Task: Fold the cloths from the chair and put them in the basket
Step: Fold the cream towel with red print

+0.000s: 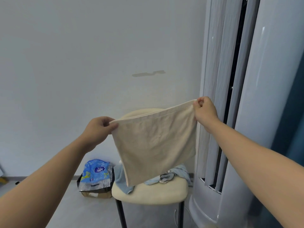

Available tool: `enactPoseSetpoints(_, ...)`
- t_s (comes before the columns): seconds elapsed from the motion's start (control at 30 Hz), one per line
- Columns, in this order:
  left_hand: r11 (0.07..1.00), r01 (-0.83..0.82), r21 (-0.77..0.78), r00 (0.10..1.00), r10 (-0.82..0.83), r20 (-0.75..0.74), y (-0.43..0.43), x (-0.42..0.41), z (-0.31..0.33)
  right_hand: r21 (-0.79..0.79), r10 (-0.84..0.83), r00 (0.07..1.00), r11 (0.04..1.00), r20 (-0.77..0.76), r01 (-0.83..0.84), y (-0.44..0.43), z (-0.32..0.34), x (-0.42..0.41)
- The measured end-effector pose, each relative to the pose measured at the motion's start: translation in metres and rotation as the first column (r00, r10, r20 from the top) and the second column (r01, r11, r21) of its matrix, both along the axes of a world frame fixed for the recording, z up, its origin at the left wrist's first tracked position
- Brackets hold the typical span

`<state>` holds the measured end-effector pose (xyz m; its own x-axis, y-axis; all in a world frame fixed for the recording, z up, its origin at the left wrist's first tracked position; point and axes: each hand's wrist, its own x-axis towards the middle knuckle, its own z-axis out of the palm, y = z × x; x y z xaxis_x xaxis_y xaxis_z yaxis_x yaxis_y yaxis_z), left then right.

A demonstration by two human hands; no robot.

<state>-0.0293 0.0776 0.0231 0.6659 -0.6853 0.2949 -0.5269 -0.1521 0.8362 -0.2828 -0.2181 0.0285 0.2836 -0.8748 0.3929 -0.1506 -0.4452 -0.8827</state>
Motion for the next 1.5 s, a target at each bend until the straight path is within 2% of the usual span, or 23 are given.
enactPoseSetpoints(0.1,0.992,-0.004,-0.128,0.988,-0.016,-0.156,-0.004,0.000,-0.002,-0.037,0.024,0.999,0.999,0.042,-0.022,0.004,-0.005,0.001)
enactPoseSetpoints(0.27,0.961,0.008,-0.275,0.935,-0.104,-0.338,-0.010,-0.002,0.001,-0.194,0.004,0.993,0.981,0.121,0.020,0.016,-0.011,0.000)
enactPoseSetpoints(0.37,0.973,-0.007,-0.230,0.928,-0.080,-0.365,-0.016,0.003,-0.002,-0.193,-0.019,0.993,0.980,0.120,0.042,0.008,-0.018,0.004)
enactPoseSetpoints(0.47,0.990,-0.119,-0.081,0.890,0.070,-0.451,-0.039,0.009,-0.013,0.011,0.026,0.992,1.000,-0.127,-0.024,-0.008,-0.029,0.018)
enactPoseSetpoints(0.53,0.984,-0.179,0.019,0.833,0.161,-0.529,-0.054,0.006,-0.021,0.093,0.001,0.986,0.996,-0.168,0.015,-0.011,-0.037,0.026)
enactPoseSetpoints(0.6,0.977,-0.211,0.032,0.817,0.194,-0.544,-0.070,0.002,-0.027,0.069,-0.035,0.987,0.997,-0.156,0.047,-0.007,-0.039,0.032)
enactPoseSetpoints(0.73,0.968,-0.248,-0.043,0.828,0.189,-0.528,-0.091,-0.022,-0.035,-0.015,-0.037,0.984,0.999,-0.174,0.035,0.022,-0.042,0.038)
enactPoseSetpoints(0.93,0.972,-0.196,-0.130,0.862,0.108,-0.496,-0.110,-0.050,-0.052,-0.076,0.143,0.989,0.987,-0.031,-0.144,0.084,-0.042,0.062)
enactPoseSetpoints(1.07,0.979,-0.137,-0.150,0.837,0.033,-0.547,-0.117,-0.064,-0.051,-0.005,0.267,0.964,0.964,0.015,-0.267,0.106,-0.055,0.078)
enactPoseSetpoints(1.3,0.976,-0.014,-0.215,0.780,-0.124,-0.613,-0.105,-0.078,-0.043,0.028,0.386,0.919,0.921,0.079,-0.389,0.109,-0.065,0.082)
enactPoseSetpoints(1.37,0.970,0.034,-0.240,0.765,-0.180,-0.618,-0.101,-0.078,-0.040,0.110,0.457,0.875,0.873,0.160,-0.475,0.108,-0.063,0.081)
enactPoseSetpoints(1.43,0.960,0.088,-0.265,0.780,-0.232,-0.580,-0.096,-0.078,-0.037,0.246,0.516,0.789,0.760,0.334,-0.601,0.110,-0.060,0.081)
enactPoseSetpoints(1.5,0.951,0.138,-0.277,0.799,-0.272,-0.537,-0.091,-0.077,-0.038,0.331,0.497,0.736,0.673,0.459,-0.661,0.107,-0.057,0.081)
